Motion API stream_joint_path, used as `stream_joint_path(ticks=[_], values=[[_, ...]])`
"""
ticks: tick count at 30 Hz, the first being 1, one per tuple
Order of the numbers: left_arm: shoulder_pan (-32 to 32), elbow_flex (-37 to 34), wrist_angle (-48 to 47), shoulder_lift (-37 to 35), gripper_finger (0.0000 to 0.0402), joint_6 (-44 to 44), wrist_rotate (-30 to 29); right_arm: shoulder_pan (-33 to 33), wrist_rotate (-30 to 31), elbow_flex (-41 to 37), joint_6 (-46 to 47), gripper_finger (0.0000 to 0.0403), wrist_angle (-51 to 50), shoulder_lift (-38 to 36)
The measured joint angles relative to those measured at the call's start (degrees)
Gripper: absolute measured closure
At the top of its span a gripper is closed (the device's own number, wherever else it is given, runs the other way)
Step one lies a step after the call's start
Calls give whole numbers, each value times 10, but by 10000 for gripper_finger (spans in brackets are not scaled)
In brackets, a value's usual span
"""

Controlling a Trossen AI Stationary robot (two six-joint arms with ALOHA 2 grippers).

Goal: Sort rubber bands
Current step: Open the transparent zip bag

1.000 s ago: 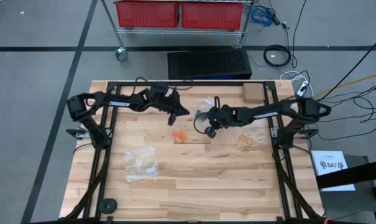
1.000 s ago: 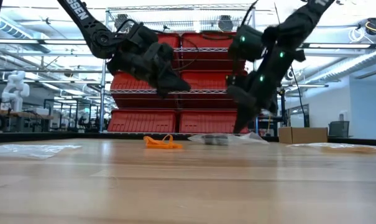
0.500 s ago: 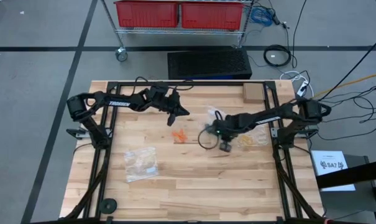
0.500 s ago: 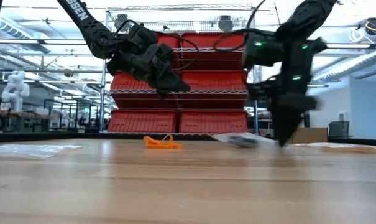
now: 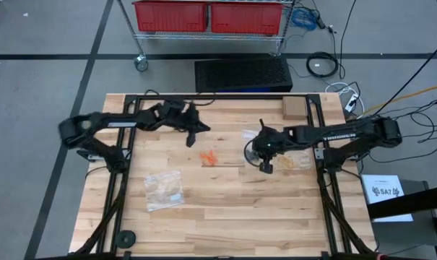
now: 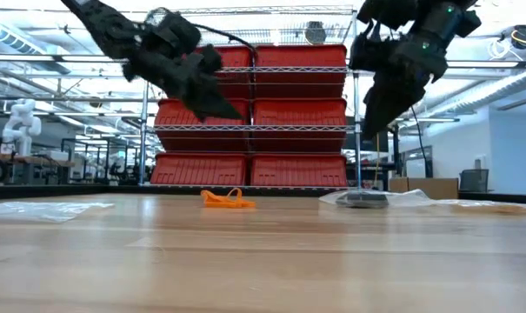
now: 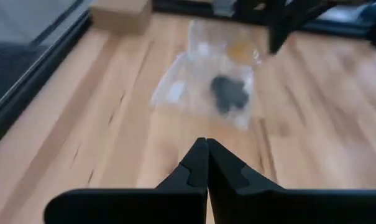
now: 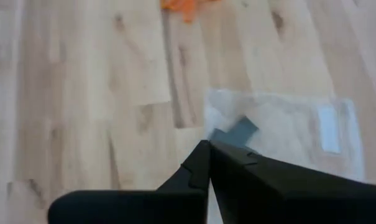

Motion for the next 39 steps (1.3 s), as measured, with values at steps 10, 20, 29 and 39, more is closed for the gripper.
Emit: stream_joint_path(ticks=[10, 20, 29, 39], values=[[-175, -23, -322, -151, 401, -46, -148, 15, 2, 0, 4, 403, 44, 18], [-336, -24, -494, -119, 401, -226, -167, 16, 2, 0, 6, 403, 51, 18], [-377, -38, -424, -1, 401, -257, -181, 39, 2, 0, -2, 403, 37, 18], [-357, -37, -184, 81, 401, -215, -173, 79, 2, 0, 17, 403, 29, 18]])
